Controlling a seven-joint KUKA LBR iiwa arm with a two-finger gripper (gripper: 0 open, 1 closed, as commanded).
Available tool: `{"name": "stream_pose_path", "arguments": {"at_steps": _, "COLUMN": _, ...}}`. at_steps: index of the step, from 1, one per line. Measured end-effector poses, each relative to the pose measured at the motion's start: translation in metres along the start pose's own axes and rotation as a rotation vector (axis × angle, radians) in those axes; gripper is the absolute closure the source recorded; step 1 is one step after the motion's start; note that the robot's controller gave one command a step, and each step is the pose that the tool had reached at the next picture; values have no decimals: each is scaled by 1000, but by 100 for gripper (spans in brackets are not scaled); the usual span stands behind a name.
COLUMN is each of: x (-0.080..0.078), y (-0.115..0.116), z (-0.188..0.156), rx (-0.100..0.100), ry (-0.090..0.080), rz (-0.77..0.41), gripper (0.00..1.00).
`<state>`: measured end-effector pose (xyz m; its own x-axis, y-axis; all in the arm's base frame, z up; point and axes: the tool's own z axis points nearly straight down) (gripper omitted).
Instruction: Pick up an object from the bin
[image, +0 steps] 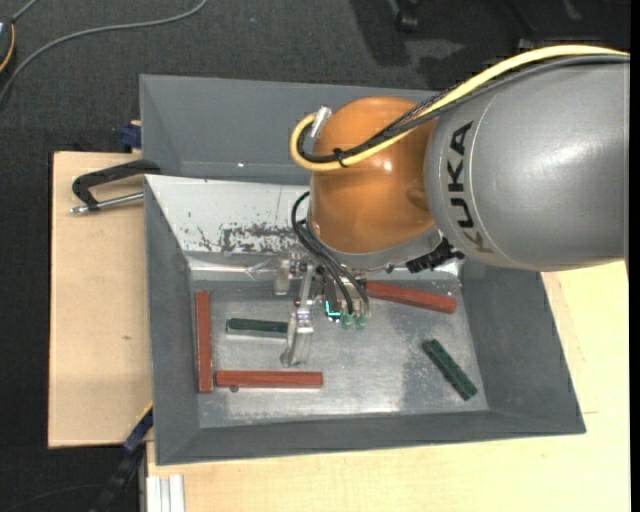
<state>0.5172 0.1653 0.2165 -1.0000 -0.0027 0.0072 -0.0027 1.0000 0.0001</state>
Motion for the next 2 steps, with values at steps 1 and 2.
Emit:
{"name": "stream_pose_path", "arguments": {"at_steps": 1, "x": -66, "y": 1, "z": 150, "rx": 0, "ry": -4, "rz": 10, "gripper": 0}}
{"name": "stream_pose_path", "arguments": {"at_steps": 2, "x": -69, "y": -4, "z": 113, "rx": -4, "ry": -15, "rz": 78, "gripper": 0}}
